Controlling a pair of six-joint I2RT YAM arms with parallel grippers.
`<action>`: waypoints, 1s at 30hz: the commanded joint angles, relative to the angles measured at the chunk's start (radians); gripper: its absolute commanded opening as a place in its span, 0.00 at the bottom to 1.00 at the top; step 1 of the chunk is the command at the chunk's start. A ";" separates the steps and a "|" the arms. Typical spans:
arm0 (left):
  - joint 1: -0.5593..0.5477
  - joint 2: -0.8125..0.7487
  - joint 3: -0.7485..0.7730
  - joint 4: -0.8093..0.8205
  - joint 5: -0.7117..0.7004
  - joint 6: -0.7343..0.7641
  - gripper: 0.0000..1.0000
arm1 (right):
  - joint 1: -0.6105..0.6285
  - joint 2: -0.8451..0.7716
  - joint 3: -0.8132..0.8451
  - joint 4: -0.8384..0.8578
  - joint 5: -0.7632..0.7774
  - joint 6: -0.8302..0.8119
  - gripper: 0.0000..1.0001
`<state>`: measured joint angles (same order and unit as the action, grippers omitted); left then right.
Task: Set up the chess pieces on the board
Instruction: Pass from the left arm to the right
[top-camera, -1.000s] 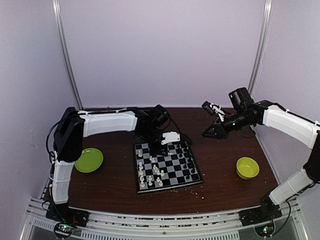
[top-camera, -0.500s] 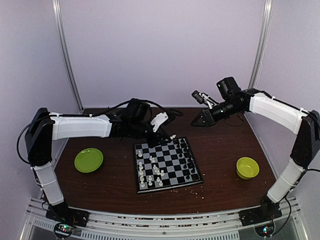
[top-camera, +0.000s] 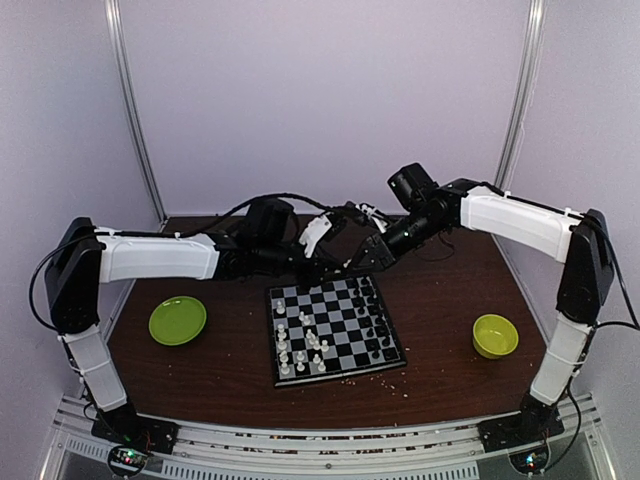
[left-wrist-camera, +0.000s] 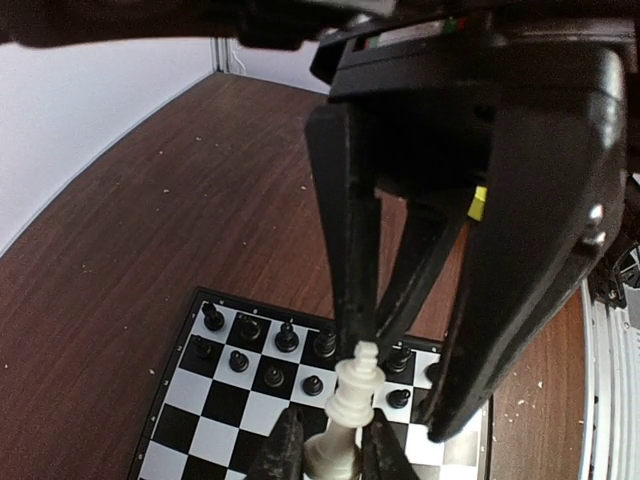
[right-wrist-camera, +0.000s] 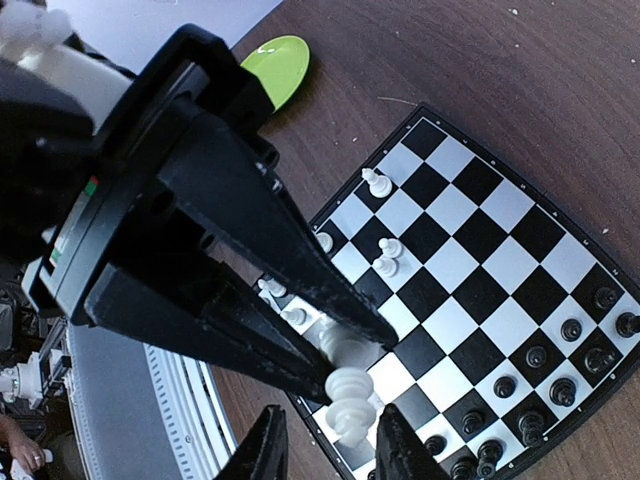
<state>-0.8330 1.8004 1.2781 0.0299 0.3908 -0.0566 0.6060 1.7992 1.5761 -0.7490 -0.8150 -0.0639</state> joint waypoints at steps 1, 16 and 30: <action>-0.002 -0.044 -0.023 0.078 0.026 -0.017 0.15 | 0.006 0.019 0.036 0.006 -0.026 0.043 0.29; -0.002 -0.045 -0.048 0.099 0.040 -0.013 0.15 | 0.005 0.006 0.025 0.055 -0.062 0.084 0.26; -0.002 -0.062 -0.072 0.123 0.048 -0.013 0.15 | 0.004 0.017 0.028 0.082 -0.065 0.114 0.22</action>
<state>-0.8330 1.7748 1.2171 0.0967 0.4175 -0.0635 0.6090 1.8198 1.5841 -0.6949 -0.8646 0.0345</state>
